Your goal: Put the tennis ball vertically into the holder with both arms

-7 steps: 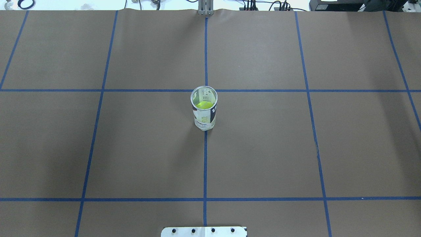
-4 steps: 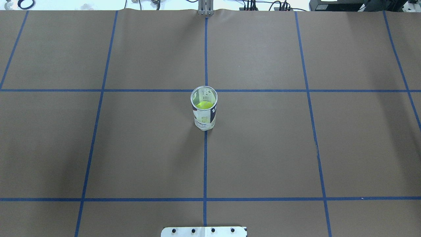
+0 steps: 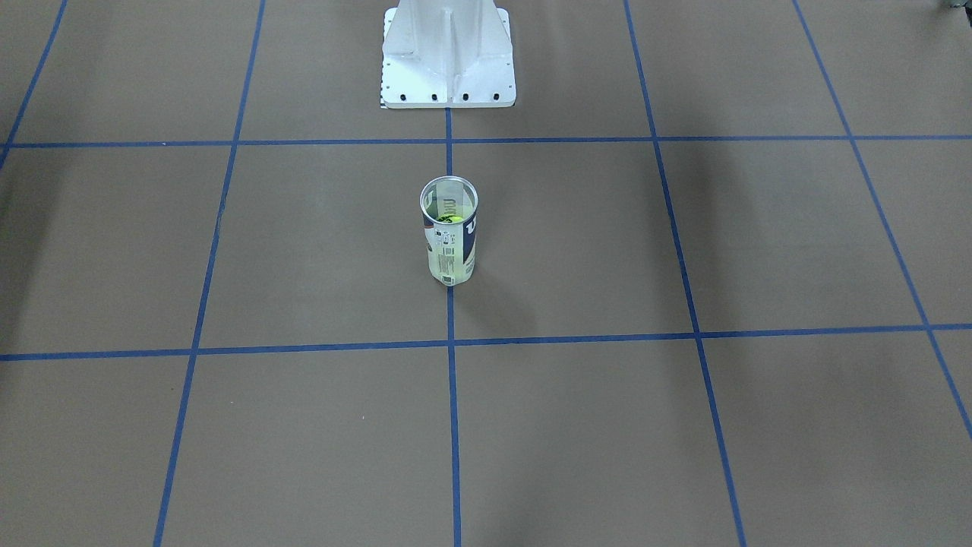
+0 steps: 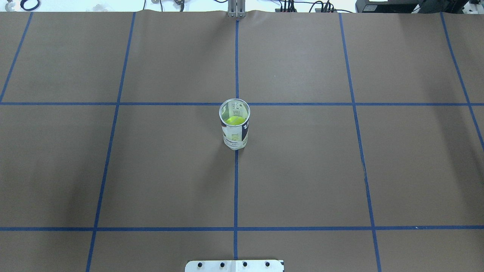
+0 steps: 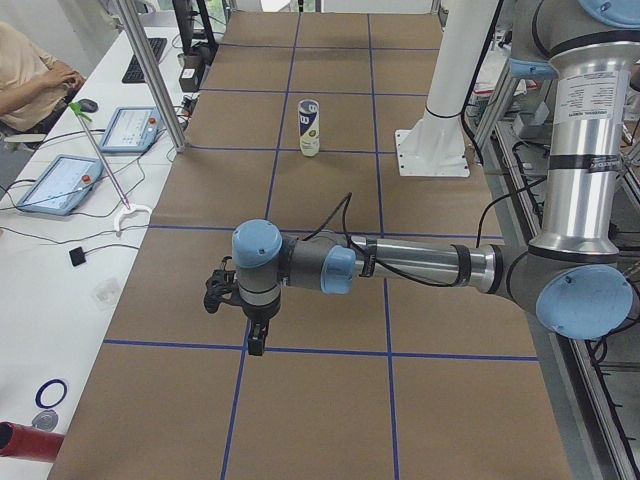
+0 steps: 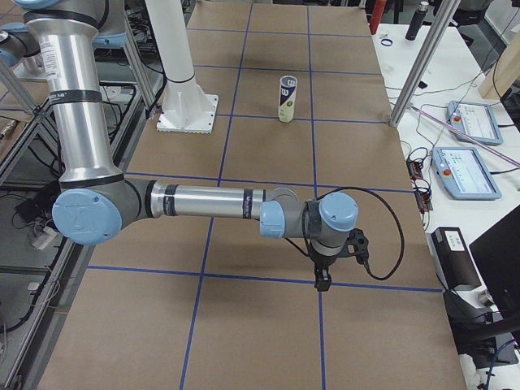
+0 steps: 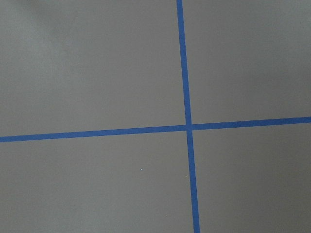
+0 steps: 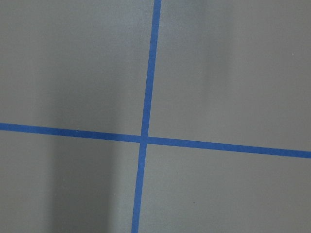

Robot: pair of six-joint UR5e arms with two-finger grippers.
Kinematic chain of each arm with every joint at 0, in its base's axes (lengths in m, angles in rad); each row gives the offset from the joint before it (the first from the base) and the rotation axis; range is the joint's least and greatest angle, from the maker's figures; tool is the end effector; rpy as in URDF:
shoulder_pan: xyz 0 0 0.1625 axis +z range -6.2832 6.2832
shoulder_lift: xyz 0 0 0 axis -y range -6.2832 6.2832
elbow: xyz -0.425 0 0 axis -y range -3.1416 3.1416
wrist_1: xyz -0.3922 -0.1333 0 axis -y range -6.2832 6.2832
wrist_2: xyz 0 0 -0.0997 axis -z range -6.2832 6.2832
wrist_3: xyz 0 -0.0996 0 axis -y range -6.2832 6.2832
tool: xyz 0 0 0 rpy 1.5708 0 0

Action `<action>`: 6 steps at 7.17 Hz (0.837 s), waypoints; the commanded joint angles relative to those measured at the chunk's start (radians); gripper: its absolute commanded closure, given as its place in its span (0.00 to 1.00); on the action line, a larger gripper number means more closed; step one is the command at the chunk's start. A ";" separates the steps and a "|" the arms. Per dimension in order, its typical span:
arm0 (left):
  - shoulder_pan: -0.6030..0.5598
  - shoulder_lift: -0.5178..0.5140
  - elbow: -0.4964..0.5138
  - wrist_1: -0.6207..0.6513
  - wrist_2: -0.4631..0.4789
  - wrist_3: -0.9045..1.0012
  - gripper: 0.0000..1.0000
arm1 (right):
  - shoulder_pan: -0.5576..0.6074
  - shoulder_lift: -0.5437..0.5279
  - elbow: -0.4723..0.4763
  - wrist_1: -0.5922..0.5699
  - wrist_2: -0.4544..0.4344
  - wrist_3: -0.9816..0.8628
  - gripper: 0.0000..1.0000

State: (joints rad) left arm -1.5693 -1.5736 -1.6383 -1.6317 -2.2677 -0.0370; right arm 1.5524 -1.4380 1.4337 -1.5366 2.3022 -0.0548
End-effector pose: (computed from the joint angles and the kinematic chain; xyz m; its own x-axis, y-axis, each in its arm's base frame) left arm -0.0686 -0.5014 0.6226 0.7662 0.0484 -0.6407 0.0269 0.9939 0.1072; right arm 0.0566 -0.5515 0.6566 0.7416 -0.0883 0.6650 0.0591 0.9960 0.0664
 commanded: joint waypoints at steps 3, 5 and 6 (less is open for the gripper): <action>0.002 0.000 0.011 0.000 -0.001 0.002 0.01 | 0.000 -0.001 0.002 0.000 0.000 0.001 0.00; 0.000 0.001 0.005 0.000 -0.001 -0.001 0.01 | 0.000 -0.002 0.002 0.000 -0.001 0.001 0.00; 0.000 0.001 0.005 0.000 0.000 0.000 0.01 | 0.000 -0.002 0.002 0.000 0.000 0.001 0.00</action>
State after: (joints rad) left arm -1.5691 -1.5725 -1.6326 -1.6322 -2.2685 -0.0372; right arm 1.5524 -1.4401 1.4353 -1.5371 2.3014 -0.0537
